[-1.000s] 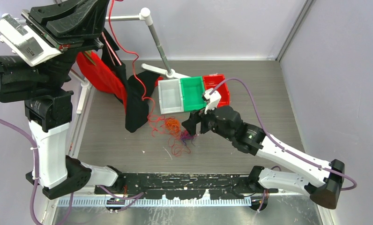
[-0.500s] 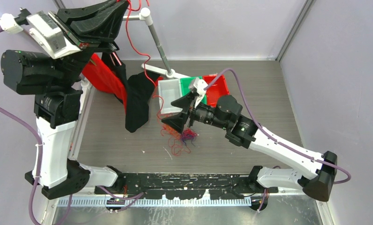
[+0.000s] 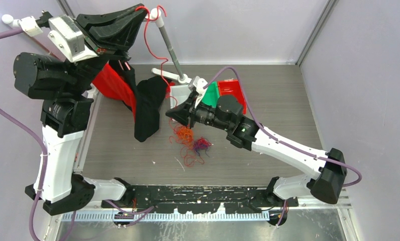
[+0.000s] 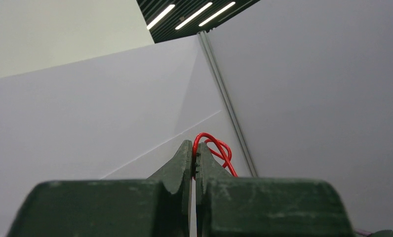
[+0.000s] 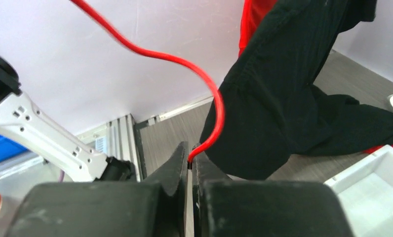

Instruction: Untangle the cables

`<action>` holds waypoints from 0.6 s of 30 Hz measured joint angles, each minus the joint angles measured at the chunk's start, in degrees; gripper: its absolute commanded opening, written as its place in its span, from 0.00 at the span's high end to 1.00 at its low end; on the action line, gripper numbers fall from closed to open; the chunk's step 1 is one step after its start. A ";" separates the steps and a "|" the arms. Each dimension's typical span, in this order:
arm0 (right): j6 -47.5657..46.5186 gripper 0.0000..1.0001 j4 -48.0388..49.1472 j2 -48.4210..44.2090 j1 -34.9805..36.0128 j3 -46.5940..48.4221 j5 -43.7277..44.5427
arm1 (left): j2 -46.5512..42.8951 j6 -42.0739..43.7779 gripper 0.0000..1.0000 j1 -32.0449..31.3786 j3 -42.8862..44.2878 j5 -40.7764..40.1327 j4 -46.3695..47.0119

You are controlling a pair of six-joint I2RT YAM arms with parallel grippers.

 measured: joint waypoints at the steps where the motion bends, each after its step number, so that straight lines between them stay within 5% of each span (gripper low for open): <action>1: -0.02 0.99 -0.50 0.17 -0.02 0.55 0.52 | -0.44 0.07 1.00 0.00 -0.81 -0.02 -0.02; 9: 3.78 0.99 -0.31 -0.07 -6.16 1.42 8.13 | -6.78 3.85 1.00 0.00 -13.57 -1.86 -3.50; 18: 13.44 0.99 3.61 7.48 -17.64 3.93 6.64 | -5.73 9.60 1.00 0.00 -27.26 -10.43 -13.77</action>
